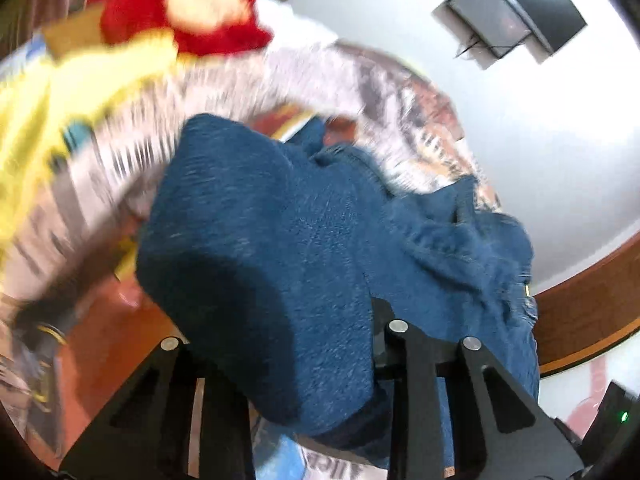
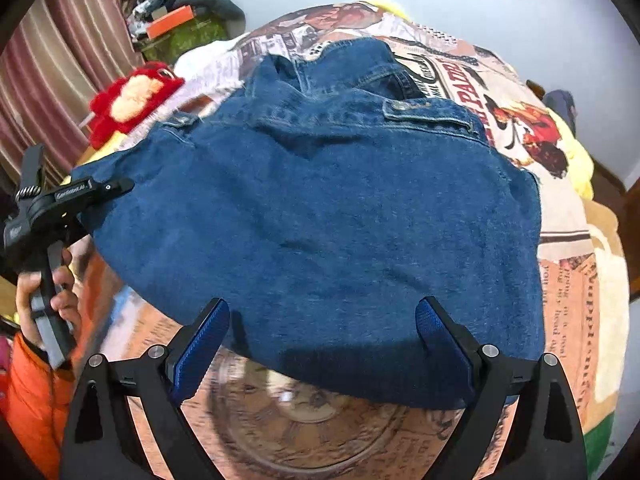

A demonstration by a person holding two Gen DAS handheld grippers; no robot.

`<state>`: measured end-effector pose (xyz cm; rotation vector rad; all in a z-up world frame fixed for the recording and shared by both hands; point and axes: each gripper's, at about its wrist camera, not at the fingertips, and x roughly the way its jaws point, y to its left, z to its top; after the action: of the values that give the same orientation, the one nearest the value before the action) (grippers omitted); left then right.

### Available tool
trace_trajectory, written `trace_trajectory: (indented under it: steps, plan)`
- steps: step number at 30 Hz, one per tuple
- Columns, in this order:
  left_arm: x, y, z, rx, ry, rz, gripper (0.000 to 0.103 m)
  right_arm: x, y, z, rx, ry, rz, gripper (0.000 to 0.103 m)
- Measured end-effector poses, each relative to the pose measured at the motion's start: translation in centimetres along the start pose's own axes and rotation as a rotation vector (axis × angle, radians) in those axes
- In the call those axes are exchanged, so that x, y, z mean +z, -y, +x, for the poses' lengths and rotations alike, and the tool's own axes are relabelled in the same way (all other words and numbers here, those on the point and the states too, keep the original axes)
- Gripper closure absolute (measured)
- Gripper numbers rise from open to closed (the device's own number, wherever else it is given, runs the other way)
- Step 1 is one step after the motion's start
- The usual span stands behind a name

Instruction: Fold large clothes

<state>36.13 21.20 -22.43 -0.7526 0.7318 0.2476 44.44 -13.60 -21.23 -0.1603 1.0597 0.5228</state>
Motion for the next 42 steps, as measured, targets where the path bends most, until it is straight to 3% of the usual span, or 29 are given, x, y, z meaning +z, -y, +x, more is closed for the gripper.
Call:
trace_trajectory:
  steps: [5,11,15,20,24,29,34,38,42]
  plan:
    - [0.2,3.5,-5.4,0.060,0.142,0.163,0.075,1.6,-2.1,-0.6,0.037,0.030,0.000,0.009]
    - [-0.5,6.3,-10.6,0.144,0.291,0.313,0.076,3.1,-7.1,2.4,0.054,0.005,-0.098,0.009]
    - [-0.9,7.6,-11.6,0.190,0.320,0.398,0.076,2.2,-10.5,5.8,0.052,-0.049,-0.195,0.009]
    - [-1.6,9.7,-9.9,0.244,0.308,0.490,0.077,1.1,-11.3,6.4,0.040,0.001,-0.248,0.008]
    - [-2.1,11.7,-9.7,0.224,0.324,0.547,0.078,1.5,-9.4,5.1,0.105,-0.058,-0.223,0.008]
    - [-3.1,16.6,-9.7,0.166,0.357,0.643,0.081,1.1,-3.7,0.3,0.115,0.035,-0.075,0.008]
    - [-5.1,22.5,-9.1,0.065,0.368,0.753,0.082,-0.7,3.0,-4.3,0.072,0.109,0.099,0.008]
    - [-8.2,26.4,-7.7,0.002,0.334,0.859,0.083,-2.7,7.3,-6.9,0.037,0.126,0.200,0.008]
    - [-12.8,28.6,-5.2,-0.027,0.244,1.000,0.083,-5.3,10.3,-8.6,-0.019,0.132,0.272,0.008]
